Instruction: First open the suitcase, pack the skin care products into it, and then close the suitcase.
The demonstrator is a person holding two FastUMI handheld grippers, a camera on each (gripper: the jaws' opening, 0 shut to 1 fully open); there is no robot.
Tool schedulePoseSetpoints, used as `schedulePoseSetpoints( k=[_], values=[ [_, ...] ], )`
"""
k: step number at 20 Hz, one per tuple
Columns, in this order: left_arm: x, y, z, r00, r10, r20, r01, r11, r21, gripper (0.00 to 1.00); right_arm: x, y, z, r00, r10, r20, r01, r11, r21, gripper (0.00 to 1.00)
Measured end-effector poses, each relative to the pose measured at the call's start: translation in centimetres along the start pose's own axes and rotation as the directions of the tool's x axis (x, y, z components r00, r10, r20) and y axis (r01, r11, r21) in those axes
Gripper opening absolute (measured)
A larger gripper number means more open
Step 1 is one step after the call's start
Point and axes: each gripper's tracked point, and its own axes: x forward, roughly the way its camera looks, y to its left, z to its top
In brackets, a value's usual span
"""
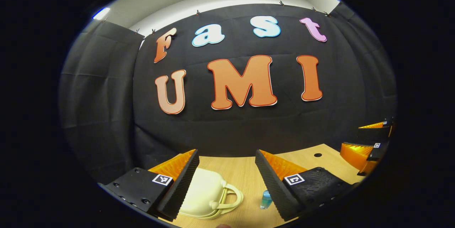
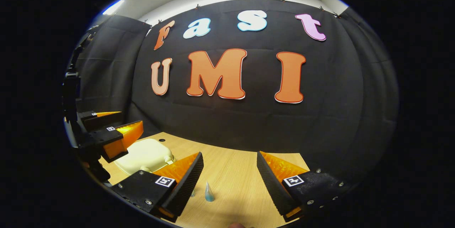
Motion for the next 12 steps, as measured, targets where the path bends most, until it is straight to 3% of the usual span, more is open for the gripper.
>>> schedulePoseSetpoints(
  k=[8,12],
  values=[
    [2.1,0.9,-6.9,0.989,-0.107,-0.103,0.125,0.974,0.188,0.99,1.1,-0.1,0.8,0.996,-0.094,0.007,0.094,0.995,-0.015,0.95],
    [2.9,0.0,-10.4,0.972,-0.181,-0.15,0.22,0.924,0.312,0.99,1.0,-1.0,1.1,0.989,-0.151,0.009,0.151,0.988,-0.02,0.95]
  ],
)
